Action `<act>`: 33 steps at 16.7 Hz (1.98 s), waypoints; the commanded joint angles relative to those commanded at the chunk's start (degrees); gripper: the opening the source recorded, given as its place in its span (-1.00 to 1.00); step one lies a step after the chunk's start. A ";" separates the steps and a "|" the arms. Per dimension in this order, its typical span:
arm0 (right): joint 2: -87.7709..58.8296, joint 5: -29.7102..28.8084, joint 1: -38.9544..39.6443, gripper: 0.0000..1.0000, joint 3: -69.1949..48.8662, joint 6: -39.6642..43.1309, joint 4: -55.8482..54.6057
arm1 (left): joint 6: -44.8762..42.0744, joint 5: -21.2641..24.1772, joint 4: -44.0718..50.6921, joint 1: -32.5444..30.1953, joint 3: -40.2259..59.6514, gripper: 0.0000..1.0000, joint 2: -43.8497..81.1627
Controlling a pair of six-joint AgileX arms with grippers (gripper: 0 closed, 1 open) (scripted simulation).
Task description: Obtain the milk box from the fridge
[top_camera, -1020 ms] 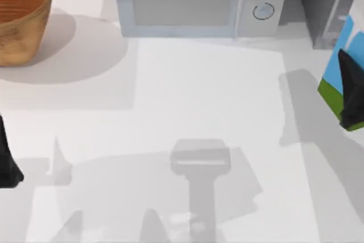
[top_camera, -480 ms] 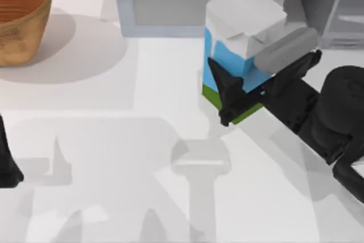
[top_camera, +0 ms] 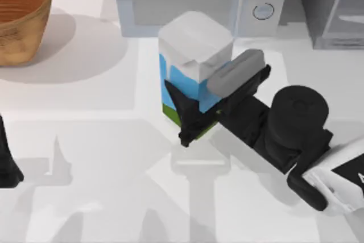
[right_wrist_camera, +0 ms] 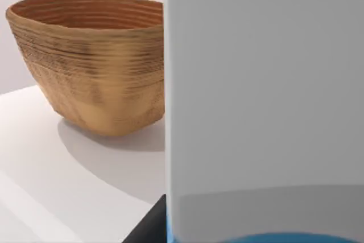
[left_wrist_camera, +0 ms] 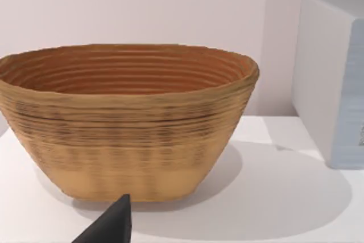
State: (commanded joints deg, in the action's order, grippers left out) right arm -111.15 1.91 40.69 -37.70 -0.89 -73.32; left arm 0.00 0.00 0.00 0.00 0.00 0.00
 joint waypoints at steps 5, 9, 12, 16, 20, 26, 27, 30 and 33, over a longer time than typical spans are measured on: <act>-0.09 0.03 -0.25 -1.00 0.13 -0.13 0.14 | 0.00 0.00 0.00 0.00 0.00 1.00 0.00; -5.70 -0.21 0.04 -1.00 -4.54 -0.16 -0.59 | 0.00 0.00 0.00 0.00 0.00 1.00 0.00; -11.25 -0.44 0.26 -1.00 -9.67 -0.03 -1.28 | 0.00 0.00 0.00 0.00 0.00 1.00 0.00; -14.94 -0.59 0.38 -1.00 -13.21 0.11 -1.71 | 0.00 0.00 0.00 0.00 0.00 1.00 0.00; -14.94 -0.59 0.38 -0.85 -13.21 0.11 -1.71 | 0.00 0.00 0.00 0.00 0.00 1.00 0.00; -14.94 -0.59 0.38 0.06 -13.21 0.11 -1.71 | 0.00 0.00 0.00 0.00 0.00 1.00 0.00; -14.94 -0.59 0.38 0.21 -13.21 0.11 -1.71 | 0.00 0.00 0.00 0.00 0.00 1.00 0.00; -14.94 -0.59 0.38 0.66 -13.21 0.11 -1.71 | 0.00 0.00 0.00 0.00 0.00 1.00 0.00; -14.94 -0.59 0.38 1.00 -13.21 0.11 -1.71 | 0.00 0.00 0.00 0.00 0.00 1.00 0.00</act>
State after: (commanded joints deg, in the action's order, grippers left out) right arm -126.09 1.33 41.06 -50.92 -0.78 -75.03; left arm 0.00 0.00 0.00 0.00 0.00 0.00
